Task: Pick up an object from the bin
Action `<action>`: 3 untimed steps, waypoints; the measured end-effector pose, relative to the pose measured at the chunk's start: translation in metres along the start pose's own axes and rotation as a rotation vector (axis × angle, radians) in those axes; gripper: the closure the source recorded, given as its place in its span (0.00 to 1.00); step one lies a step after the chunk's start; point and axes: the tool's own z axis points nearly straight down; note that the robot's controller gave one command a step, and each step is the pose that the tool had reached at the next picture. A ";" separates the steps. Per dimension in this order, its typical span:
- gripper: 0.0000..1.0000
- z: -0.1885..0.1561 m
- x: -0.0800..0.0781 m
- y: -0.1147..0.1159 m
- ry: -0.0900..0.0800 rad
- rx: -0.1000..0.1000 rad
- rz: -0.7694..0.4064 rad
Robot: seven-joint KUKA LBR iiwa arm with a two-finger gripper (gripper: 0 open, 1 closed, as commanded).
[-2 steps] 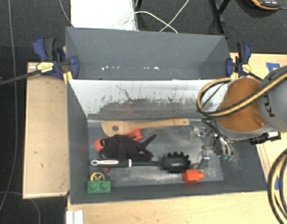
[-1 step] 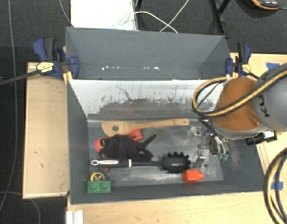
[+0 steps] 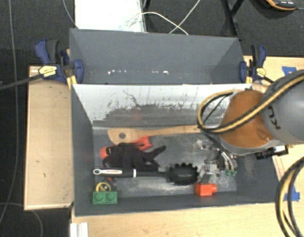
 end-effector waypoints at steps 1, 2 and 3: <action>0.00 0.001 0.001 0.048 0.005 -0.001 0.048; 1.00 0.001 -0.006 0.020 -0.004 0.005 0.104; 1.00 0.001 -0.006 0.020 -0.004 0.005 0.102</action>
Offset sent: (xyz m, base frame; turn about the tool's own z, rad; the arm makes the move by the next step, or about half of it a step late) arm 0.0076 0.0202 -0.0018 0.1036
